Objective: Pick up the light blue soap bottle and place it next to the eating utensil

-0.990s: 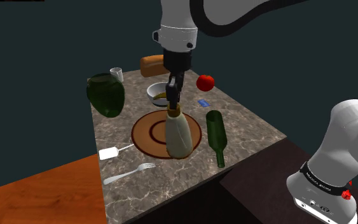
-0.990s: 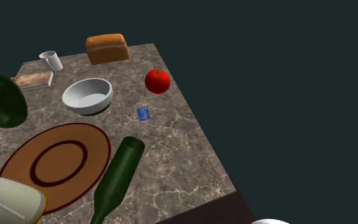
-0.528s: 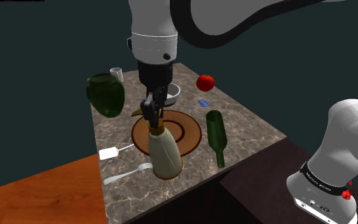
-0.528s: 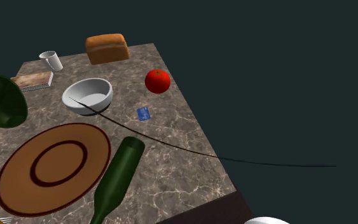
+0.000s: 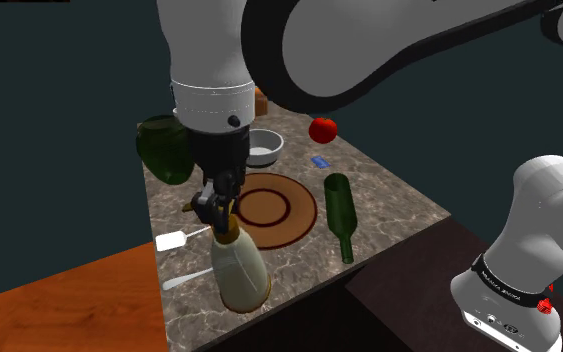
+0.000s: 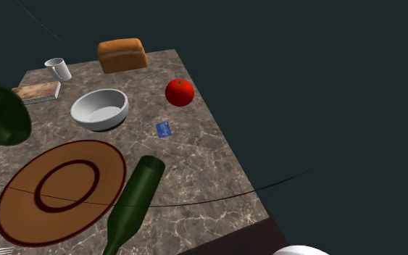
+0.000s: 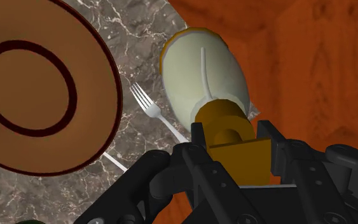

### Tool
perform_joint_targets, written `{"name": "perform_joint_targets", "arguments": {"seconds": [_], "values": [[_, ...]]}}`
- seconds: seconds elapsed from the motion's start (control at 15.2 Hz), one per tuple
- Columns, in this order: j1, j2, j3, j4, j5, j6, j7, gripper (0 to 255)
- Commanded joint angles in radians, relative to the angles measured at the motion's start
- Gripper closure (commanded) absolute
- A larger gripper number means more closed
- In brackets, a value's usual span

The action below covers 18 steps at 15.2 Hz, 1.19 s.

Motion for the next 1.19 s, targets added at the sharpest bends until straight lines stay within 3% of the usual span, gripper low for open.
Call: {"name": "perform_joint_targets", "arguments": {"seconds": [0.0, 0.73, 1.12], "values": [[0.001, 0.008, 0.000, -0.017, -0.003, 0.026, 0.002, 255], [0.002, 0.041, -0.003, -0.129, -0.015, 0.170, 0.008, 255], [0.002, 0.041, -0.003, -0.129, -0.015, 0.170, 0.008, 255]]}}
